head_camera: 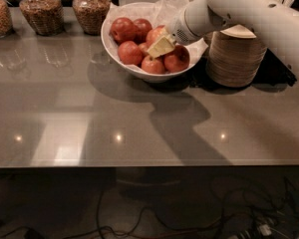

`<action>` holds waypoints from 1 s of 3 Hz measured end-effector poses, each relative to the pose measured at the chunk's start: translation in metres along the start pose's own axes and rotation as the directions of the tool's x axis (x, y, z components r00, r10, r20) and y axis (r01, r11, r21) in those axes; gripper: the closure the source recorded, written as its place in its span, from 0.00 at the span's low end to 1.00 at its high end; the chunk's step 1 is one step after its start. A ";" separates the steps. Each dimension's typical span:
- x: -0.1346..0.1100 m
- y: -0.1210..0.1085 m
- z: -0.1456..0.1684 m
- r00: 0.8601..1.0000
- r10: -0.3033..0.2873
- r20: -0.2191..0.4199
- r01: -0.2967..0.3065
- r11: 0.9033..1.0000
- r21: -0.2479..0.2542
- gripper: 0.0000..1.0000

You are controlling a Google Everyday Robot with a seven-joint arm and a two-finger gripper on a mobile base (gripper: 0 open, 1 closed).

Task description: Pick apple from white bowl

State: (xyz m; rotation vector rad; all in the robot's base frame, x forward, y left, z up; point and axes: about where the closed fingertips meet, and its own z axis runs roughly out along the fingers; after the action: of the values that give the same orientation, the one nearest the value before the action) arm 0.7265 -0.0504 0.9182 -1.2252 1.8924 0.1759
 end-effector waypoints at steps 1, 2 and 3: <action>-0.009 -0.005 -0.018 0.998 -0.021 0.056 0.021 1.000 0.002 1.00; -0.019 -0.016 -0.041 0.990 -0.023 0.139 0.022 1.000 0.010 1.00; -0.030 -0.024 -0.068 0.977 -0.015 0.211 0.015 1.000 0.000 1.00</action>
Offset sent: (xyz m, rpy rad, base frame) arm -0.0121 -0.0370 0.0810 0.1839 -0.1551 0.0694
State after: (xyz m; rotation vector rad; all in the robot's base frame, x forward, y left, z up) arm 0.7111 -0.0781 0.9901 -1.1733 1.6989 0.2889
